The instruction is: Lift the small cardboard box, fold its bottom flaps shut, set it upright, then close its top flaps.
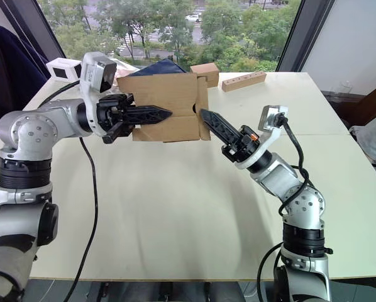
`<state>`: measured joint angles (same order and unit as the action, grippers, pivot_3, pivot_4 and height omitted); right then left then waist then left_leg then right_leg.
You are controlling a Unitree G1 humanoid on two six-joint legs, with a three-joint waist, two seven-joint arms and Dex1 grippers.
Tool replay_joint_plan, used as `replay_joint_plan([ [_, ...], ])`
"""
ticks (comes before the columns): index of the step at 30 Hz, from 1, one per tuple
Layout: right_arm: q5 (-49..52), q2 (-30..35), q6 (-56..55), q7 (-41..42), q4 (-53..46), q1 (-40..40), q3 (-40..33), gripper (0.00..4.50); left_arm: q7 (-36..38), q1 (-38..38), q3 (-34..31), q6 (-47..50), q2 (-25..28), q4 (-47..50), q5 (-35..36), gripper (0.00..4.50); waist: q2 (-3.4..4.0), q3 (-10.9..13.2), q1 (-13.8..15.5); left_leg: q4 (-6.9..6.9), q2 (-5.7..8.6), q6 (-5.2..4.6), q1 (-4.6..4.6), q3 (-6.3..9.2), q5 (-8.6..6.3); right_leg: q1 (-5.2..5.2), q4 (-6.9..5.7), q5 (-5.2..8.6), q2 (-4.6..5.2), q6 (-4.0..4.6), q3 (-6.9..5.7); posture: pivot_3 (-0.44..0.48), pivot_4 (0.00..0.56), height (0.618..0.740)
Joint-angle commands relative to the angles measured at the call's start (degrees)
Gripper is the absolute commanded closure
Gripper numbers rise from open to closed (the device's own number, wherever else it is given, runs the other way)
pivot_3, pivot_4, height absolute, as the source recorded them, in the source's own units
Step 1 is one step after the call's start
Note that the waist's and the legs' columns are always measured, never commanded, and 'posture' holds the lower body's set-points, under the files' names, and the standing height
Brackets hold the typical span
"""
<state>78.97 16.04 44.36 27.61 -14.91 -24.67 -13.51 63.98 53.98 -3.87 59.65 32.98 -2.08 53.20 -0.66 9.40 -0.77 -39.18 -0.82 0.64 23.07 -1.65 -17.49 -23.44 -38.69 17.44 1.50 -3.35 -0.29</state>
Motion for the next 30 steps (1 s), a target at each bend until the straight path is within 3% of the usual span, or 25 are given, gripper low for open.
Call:
replay_joint_plan([
  [1,1.26,-2.05,-0.98,-1.49,-4.57,0.14,1.43,2.44,-0.41,0.14,-1.75,-0.86,-0.72,1.79,1.22,4.50,0.00,0.00,0.00,0.00,0.00,0.00,0.00,0.00,0.00,0.00,0.00,0.00,0.00,0.00,0.00,0.000,0.150,0.740],
  [11,3.48,-3.68,-0.77,-3.83,-7.46,2.67,3.13,2.44,-0.88,0.85,-2.19,-1.64,-2.30,0.51,0.78,4.50,0.00,0.00,-0.01,0.00,0.00,0.01,0.00,0.00,0.00,0.00,-0.01,0.00,0.00,0.00,0.00,0.000,0.150,0.740],
  [22,8.59,0.13,-1.69,-4.83,-7.79,4.07,-1.30,2.44,0.91,0.71,-3.30,0.20,-0.45,0.70,1.88,4.50,0.00,0.00,-0.02,0.00,0.00,0.01,0.00,0.00,0.00,0.00,-0.01,0.00,0.00,0.00,0.00,0.000,0.150,0.740],
  [25,9.30,0.61,-2.17,-5.14,-8.05,4.80,-1.81,3.16,0.86,0.61,-3.49,0.51,-0.24,0.86,2.38,4.50,0.00,0.00,-0.01,0.00,0.00,0.00,0.00,0.00,0.00,0.00,-0.01,0.00,0.00,0.00,0.00,0.000,0.150,0.740],
  [28,9.92,0.96,-2.59,-5.43,-8.33,5.36,-2.01,4.43,0.60,0.47,-3.45,0.56,-0.14,1.07,2.80,4.50,0.00,0.00,0.00,0.00,0.00,0.00,0.00,0.00,0.00,0.00,-0.01,0.00,0.00,0.00,0.00,0.000,0.150,0.740],
  [30,9.61,1.46,-2.59,-5.26,-8.44,5.46,-1.88,4.47,0.50,0.48,-3.53,0.71,-0.20,1.10,3.15,4.50,0.00,0.00,0.00,0.00,0.00,0.00,0.00,0.00,0.00,0.00,-0.01,0.00,0.00,0.00,0.00,0.000,0.150,0.740],
])
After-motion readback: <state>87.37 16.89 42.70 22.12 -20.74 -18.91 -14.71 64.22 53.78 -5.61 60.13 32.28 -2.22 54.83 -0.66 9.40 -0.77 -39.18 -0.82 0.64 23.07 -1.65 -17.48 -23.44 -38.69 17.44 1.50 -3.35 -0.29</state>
